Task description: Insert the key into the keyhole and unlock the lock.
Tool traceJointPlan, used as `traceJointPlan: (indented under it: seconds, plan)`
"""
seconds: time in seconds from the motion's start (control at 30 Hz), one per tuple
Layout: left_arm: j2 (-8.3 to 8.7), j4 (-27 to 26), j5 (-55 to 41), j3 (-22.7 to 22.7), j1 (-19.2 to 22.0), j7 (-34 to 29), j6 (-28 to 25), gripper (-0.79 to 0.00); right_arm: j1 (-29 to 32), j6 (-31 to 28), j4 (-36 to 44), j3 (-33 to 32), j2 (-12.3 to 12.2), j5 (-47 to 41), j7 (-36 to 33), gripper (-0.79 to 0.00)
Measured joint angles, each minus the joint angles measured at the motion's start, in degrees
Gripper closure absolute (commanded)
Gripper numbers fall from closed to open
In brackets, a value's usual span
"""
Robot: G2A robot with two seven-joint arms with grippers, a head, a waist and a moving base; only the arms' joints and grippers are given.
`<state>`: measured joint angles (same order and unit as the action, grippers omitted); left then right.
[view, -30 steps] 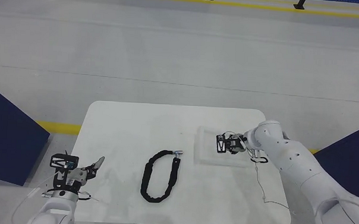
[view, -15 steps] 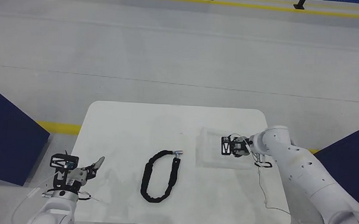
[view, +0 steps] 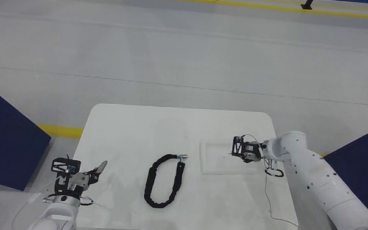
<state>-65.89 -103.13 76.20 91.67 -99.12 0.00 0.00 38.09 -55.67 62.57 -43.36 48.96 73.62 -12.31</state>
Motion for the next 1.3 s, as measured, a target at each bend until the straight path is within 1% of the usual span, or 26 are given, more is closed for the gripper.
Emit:
traceJointPlan:
  seconds: [0.13, 0.23, 0.33, 0.47, 0.57, 0.67, 0.77, 0.93, 1.07, 1.2, 1.3]
  plan:
    - [0.00, 0.0, 0.0, 0.0, 0.0, 0.0, 0.0, -0.785, 2.9, 1.7, 0.1, -3.6, -0.8, -11.0, -3.8, 0.000]
    - [0.00, 0.0, 0.0, 0.0, 0.0, 0.0, 0.0, -0.785, 5.8, 4.3, 0.9, -6.7, -1.6, -22.0, -8.0, 0.000]
    - [0.00, 0.0, 0.0, 0.0, 0.0, 0.0, 0.0, -0.785, 9.3, 7.4, 2.5, -10.0, -2.6, -34.9, -13.2, 0.000]
    - [0.00, 0.0, 0.0, 0.0, 0.0, 0.0, 0.0, -0.785, 15.0, 11.6, 5.8, -14.9, -4.6, -54.8, -22.9, 0.000]
    - [0.00, 0.0, 0.0, 0.0, 0.0, 0.0, 0.0, -0.785, 19.2, 14.7, 8.8, -18.7, -6.1, -68.2, -30.3, 0.000]
    - [0.00, 0.0, 0.0, 0.0, 0.0, 0.0, 0.0, -0.785, 23.3, 16.8, 11.4, -22.6, -7.6, -79.6, -36.6, 0.000]
    - [0.00, 0.0, 0.0, 0.0, 0.0, 0.0, 0.0, -0.785, 27.3, 18.8, 13.6, -26.4, -8.7, -88.7, -40.8, 0.000]
    - [0.00, 0.0, 0.0, 0.0, 0.0, 0.0, 0.0, -0.785, 33.2, 20.6, 16.5, -31.5, -9.9, -98.4, -44.5, 0.000]
    - [0.00, 0.0, 0.0, 0.0, 0.0, 0.0, 0.0, -0.785, 37.6, 20.4, 18.8, -35.2, -10.6, -104.9, -48.1, 0.000]
    - [0.00, 0.0, 0.0, 0.0, 0.0, 0.0, 0.0, -0.785, 40.6, 21.1, 20.1, -37.8, -11.0, -109.1, -50.9, 0.000]
    - [0.00, 0.0, 0.0, 0.0, 0.0, 0.0, 0.0, -0.785, 41.0, 21.2, 20.3, -38.2, -11.0, -109.5, -51.1, 0.000]
